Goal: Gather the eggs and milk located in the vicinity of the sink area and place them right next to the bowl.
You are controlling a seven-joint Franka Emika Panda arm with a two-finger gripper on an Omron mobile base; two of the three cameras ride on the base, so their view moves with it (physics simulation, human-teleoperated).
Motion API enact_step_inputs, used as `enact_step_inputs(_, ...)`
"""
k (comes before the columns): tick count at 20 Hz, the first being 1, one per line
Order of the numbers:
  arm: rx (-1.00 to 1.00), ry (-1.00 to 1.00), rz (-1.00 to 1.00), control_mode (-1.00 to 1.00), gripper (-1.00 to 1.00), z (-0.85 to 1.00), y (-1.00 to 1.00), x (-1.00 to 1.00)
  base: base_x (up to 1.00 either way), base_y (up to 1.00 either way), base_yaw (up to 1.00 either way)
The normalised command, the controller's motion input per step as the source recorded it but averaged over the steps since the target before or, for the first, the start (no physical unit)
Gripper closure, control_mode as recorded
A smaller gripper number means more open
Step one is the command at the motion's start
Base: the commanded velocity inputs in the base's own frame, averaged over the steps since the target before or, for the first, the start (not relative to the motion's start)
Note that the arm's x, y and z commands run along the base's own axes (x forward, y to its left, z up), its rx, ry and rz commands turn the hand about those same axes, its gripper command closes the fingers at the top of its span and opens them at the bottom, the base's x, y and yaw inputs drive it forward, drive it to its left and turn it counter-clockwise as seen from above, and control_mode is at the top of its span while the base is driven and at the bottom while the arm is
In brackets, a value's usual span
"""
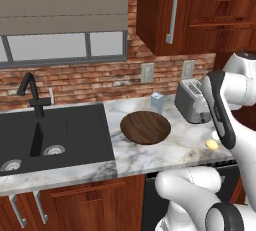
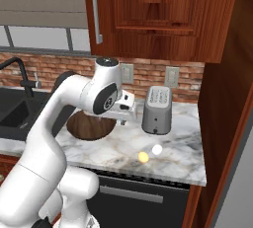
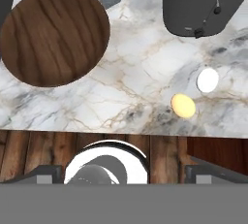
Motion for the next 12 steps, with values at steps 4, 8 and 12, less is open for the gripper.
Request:
enact_step_inputs(4, 0.00, 0.00, 0.00, -1.00, -1.00, -0.32, -0.44, -0.08, 0.00, 0.00, 0.00)
enact_step_inputs(8, 0.00, 0.00, 0.00, -1.00, -1.00, -0.31, -0.34, -0.01, 0.00, 0.00, 0.00)
enact_step_inputs(12, 0.00, 0.00, 0.00, -1.00, -1.00, -0.29, -0.22, 0.00, 0.00, 0.00, 0.00)
